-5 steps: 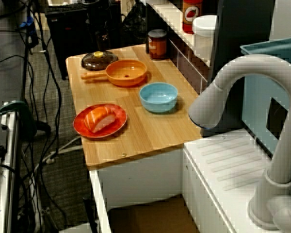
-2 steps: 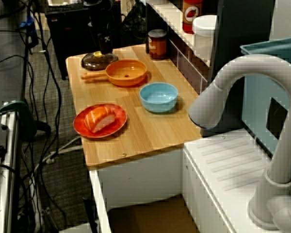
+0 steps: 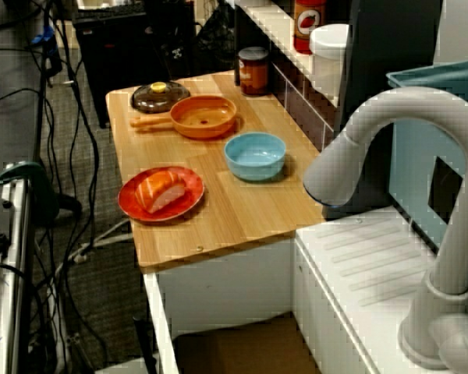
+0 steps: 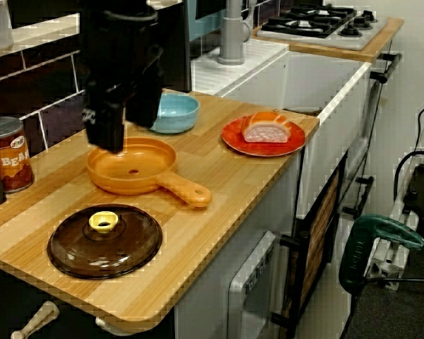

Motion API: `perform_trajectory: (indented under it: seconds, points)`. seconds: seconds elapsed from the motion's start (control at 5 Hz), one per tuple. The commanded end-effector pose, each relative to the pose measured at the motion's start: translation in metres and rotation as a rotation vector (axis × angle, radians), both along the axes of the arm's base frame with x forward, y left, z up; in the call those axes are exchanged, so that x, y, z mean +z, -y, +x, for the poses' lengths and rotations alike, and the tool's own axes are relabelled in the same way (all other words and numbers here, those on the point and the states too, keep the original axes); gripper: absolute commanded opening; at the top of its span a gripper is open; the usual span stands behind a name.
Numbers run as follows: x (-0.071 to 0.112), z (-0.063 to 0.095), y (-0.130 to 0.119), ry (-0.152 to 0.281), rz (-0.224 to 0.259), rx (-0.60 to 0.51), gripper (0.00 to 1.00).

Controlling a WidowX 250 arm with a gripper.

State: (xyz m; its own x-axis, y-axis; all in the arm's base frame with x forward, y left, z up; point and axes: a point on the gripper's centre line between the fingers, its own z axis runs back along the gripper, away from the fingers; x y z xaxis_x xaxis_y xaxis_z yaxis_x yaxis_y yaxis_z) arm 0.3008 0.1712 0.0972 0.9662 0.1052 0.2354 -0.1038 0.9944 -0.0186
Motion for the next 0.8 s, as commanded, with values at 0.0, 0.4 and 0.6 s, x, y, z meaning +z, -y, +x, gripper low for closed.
perform_trajectory:
  seconds: [0.0,0.4,0.6]
  points:
    - [0.021,-0.005,0.062,0.076,0.073,-0.114,1.00]
    - [0.017,-0.018,0.102,0.080,0.071,-0.189,1.00]
    - [0.018,-0.023,0.113,0.080,0.059,-0.207,1.00]
